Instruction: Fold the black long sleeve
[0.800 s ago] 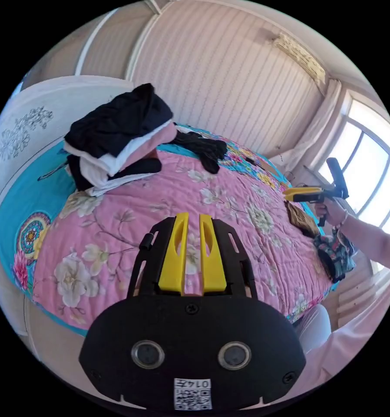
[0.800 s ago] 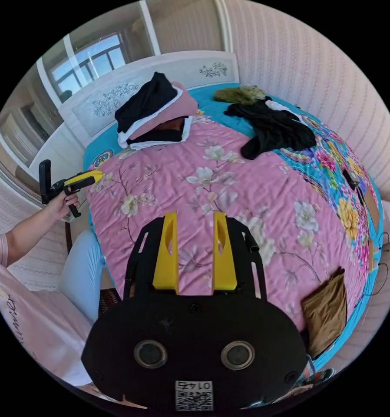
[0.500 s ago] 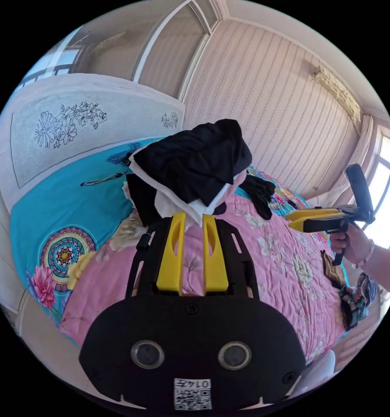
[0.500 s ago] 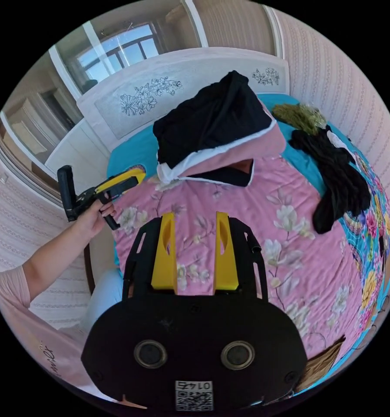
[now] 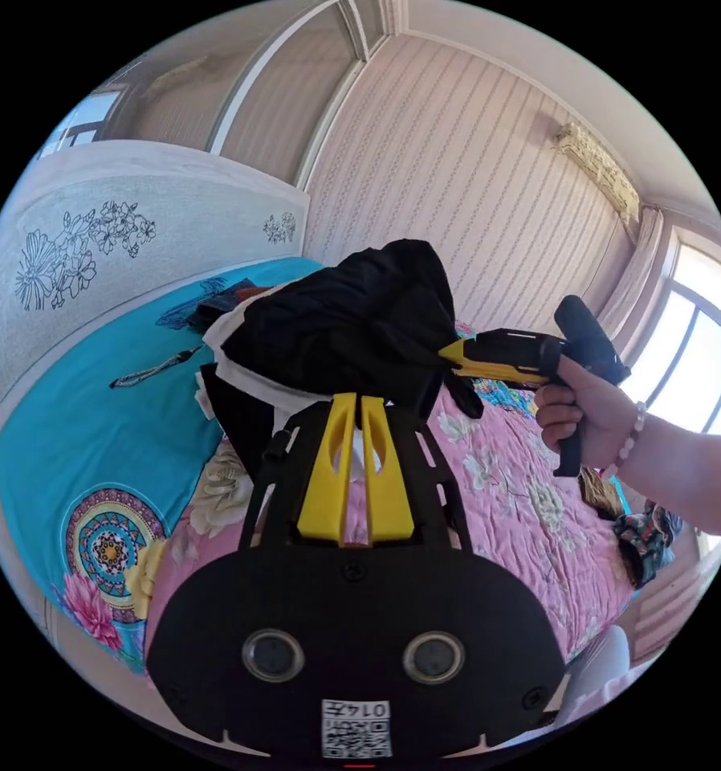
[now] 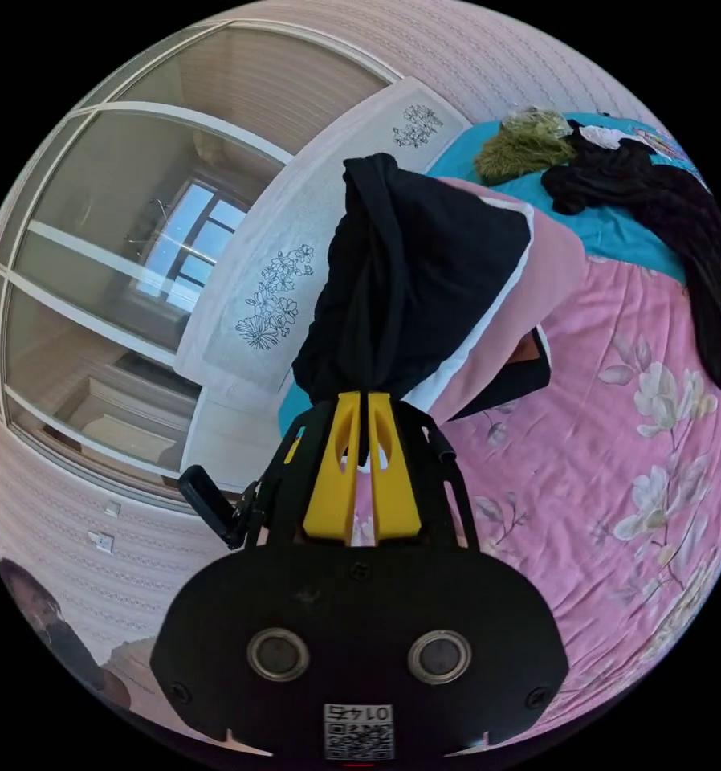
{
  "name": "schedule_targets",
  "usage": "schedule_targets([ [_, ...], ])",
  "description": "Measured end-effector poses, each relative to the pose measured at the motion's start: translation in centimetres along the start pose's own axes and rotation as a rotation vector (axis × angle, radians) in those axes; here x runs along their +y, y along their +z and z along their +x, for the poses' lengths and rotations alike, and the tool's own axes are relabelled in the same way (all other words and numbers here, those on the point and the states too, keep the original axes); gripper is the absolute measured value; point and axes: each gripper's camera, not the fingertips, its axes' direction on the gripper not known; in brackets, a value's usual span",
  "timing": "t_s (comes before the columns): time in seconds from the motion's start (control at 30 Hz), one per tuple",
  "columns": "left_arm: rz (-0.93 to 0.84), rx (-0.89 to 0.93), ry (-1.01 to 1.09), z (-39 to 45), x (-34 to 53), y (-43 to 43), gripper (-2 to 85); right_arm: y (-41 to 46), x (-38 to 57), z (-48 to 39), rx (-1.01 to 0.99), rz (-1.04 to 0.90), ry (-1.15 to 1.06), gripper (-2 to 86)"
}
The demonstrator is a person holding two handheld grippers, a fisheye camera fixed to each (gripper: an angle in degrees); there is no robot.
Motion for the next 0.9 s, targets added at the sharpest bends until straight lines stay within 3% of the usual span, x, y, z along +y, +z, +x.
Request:
schedule_targets([
  [0.17,0.104,0.041,0.182,5.4,-2.1,-6.1,-1.0,-12.8,3.9,5.5,-0.173,0.267,0.023,0.6],
  [0.3,0.149,0.108,0.365,10.2,-2.8,-10.4,-1.0,-20.1,8.4,7.8,-0.232,0.252,-0.036,0.5],
  [0.47,0.149,0.321,0.487,17.2,-1.6,-14.9,-1.0,-28.0,18.3,9.5,-0.366,0.308,-0.123,0.4],
  [0.73,-0.177,0.356,0.555,25.4,1.6,-7.9,-1.0,-34.6,26.8,17.5,-0.182,0.363,0.090,0.4],
  [0.9,-0.036,0.339,0.558,29.1,-2.2,-9.8,-1.0,-39.0,25.9,18.6,-0.094,0.471,0.045,0.3],
])
